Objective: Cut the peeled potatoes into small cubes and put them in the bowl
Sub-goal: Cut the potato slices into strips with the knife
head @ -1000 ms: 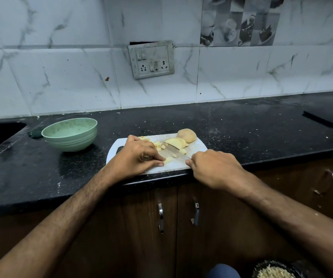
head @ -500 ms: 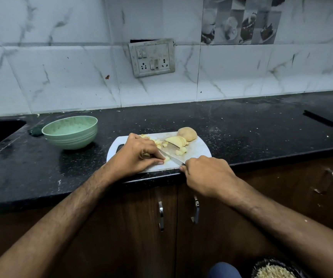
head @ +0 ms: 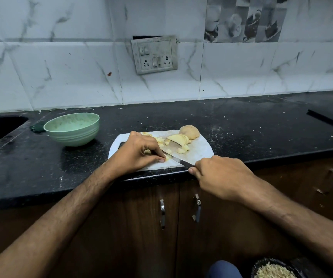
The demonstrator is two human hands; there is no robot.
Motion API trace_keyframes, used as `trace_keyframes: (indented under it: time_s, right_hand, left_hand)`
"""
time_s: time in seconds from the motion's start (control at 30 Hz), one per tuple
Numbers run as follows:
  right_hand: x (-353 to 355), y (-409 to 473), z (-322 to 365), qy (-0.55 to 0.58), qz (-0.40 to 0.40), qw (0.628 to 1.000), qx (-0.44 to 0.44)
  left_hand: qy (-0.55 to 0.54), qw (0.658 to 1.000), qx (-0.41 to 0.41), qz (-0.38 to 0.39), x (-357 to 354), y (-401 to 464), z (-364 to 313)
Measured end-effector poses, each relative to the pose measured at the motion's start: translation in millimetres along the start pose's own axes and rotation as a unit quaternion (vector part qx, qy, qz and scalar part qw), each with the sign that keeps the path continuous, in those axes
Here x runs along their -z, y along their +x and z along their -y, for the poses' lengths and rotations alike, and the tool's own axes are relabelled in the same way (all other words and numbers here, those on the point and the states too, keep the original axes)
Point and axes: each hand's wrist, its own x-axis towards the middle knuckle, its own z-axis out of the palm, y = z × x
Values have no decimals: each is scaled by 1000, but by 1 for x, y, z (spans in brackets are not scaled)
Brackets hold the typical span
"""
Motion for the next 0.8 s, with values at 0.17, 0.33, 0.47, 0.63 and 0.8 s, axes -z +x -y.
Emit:
trace_keyframes:
  time_s: [0.17,0.33,0.47,0.63,0.8]
  right_hand:
    - [-11,14,13,9,-16,1000,4]
    - [5,13,-3,28,1,1000,-9]
    - [10,3,-8,14,4,1000,4]
    - [3,4,-5,11,12,1000,7]
    - [5,3,-7,4,2,1000,12]
  left_hand:
    - [3,1000,-2,2,2,1,-3]
    - [-23,999,26,-13,3,1,-6]
    - [-4,998,64,-29,1,-2,-1]
    - [57,996,63,-11,-1,-2,4]
    - [69,995,70,16,-4,-3,6]
